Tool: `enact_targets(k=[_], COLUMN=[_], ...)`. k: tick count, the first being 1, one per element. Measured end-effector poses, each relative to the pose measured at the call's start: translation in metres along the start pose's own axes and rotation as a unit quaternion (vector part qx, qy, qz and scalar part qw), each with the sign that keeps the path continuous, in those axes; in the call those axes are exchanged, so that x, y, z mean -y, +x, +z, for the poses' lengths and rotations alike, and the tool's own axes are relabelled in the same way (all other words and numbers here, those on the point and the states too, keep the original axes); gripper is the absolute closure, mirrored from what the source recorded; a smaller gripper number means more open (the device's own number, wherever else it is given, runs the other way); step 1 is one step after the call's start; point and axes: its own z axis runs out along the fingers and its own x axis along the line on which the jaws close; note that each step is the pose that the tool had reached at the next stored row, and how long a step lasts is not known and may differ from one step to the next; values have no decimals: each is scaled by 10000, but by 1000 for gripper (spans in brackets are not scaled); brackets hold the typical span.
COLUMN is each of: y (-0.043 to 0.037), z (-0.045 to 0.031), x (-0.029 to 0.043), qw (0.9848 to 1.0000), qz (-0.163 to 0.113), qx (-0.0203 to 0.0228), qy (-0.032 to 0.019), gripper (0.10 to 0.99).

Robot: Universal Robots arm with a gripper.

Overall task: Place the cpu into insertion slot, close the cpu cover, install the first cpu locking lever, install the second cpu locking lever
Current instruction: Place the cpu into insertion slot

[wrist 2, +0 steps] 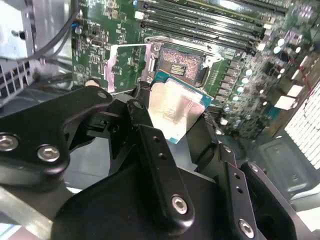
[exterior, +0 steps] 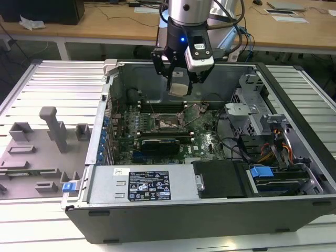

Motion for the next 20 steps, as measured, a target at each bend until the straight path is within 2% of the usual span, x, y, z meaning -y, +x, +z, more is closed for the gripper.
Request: enact_targets(k=[4, 6, 8, 10, 12, 13, 15, 16, 18, 20], y=[0, 0, 0, 0, 0, 0, 0, 0, 0, 0], z=[8, 15, 18, 25, 30, 34, 39, 44, 50, 57], x=[1, 1, 2, 2, 3, 3, 3, 4, 4, 5], qw=[9990, 9969, 9954, 9916, 9891, 9868, 9838, 9809, 9772, 9726], qz=[448, 789, 956, 1289, 1466, 1614, 1785, 1940, 2118, 2316], qx=[37, 65, 79, 107, 121, 134, 148, 161, 175, 192], qy=[-2, -4, -5, -7, -8, -10, -11, -11, -12, -14], gripper=[545, 545, 545, 545, 545, 545, 545, 545, 545, 545])
